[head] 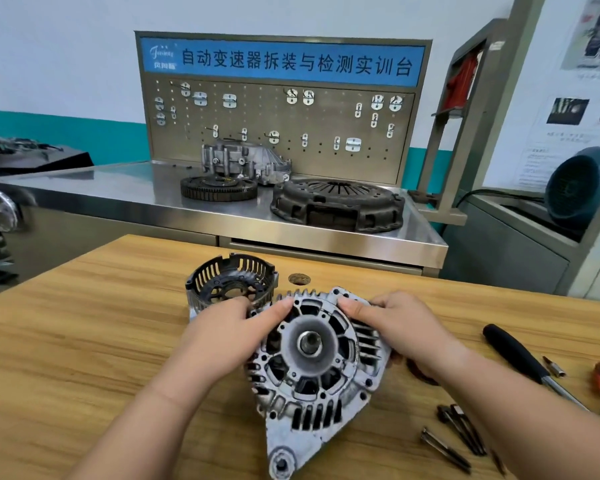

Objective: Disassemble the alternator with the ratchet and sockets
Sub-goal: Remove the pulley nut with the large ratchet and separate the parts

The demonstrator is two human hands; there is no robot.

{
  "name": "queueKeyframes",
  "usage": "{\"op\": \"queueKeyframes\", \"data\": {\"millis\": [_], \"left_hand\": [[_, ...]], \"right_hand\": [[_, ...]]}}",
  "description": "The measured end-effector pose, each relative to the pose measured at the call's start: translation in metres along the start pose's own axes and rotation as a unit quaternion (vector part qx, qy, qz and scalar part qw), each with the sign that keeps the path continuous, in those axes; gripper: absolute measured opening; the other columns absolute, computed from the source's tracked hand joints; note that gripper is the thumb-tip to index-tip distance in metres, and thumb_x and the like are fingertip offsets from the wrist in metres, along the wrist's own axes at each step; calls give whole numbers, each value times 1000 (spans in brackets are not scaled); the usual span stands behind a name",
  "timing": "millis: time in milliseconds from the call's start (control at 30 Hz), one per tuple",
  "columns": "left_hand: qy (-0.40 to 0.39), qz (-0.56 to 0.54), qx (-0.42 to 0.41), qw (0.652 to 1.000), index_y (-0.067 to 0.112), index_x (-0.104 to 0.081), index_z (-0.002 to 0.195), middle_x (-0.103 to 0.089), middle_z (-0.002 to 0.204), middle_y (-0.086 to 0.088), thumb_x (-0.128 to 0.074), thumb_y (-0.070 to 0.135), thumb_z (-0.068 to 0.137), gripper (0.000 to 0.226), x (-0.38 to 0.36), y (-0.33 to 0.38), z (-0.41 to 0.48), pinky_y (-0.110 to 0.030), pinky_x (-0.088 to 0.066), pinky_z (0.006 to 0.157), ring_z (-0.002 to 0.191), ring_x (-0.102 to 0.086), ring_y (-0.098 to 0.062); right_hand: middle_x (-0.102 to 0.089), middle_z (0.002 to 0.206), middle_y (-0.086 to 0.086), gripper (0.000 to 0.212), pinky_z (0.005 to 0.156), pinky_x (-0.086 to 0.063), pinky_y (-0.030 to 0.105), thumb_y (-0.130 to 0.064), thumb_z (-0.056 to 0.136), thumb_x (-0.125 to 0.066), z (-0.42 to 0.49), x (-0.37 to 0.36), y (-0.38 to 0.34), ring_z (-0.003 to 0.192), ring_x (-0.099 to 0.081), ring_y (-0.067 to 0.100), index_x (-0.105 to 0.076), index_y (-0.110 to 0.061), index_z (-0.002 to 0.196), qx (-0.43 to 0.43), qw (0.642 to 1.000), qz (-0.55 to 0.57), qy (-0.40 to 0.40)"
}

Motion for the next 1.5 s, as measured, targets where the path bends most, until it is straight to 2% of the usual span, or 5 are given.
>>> {"op": "queueKeyframes", "data": {"millis": [233,367,467,967,1500], "left_hand": [[-108,-244,146,953,26,-62,91,-73,69,-6,-38,84,54,73,-15,-39,-38,-29,-53,45,53,-69,-20],[-275,-407,246,836,7,-73,74,-70,70,-20,-49,80,54,79,-67,-29,-83,-28,-49,44,55,-67,-29],[-221,-527,245,783,7,-66,57,-66,64,-20,-52,71,64,66,-65,-19,-78,-15,-30,31,39,-57,-23],[4,-551,180,815,8,-54,65,-46,37,-10,-53,33,87,33,-8,-15,-43,-9,-20,30,24,-33,-14],[-69,-547,44,833,6,-61,41,-51,39,-19,-58,41,63,42,20,50,-105,-11,-26,30,24,-39,-17]], "right_hand": [[-59,51,12,55,35,-33,19,-62,82,-61,29,-8,-22,34,-50,18,-63,-9,66,-26,998,-44,-46],[-52,43,3,54,37,-28,18,-59,86,-60,33,-6,-7,31,-40,14,-56,-12,61,-109,993,33,-27],[-49,41,1,53,40,-28,17,-57,90,-56,25,-4,5,30,-38,12,-55,-13,61,-150,986,74,-1],[-48,39,0,32,32,-24,14,-30,96,-55,-1,4,-15,26,-38,10,-59,-9,72,-118,960,240,88],[-55,49,9,49,31,-29,20,-35,94,-54,-96,51,-23,34,-42,16,-60,-12,52,-39,955,267,126]]}}
Point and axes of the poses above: each hand's wrist, its own z-axis towards the middle knuckle, its own x-axis out of the back of the hand, y = z × x, the point moved 9 cm from there along z, towards the middle knuckle
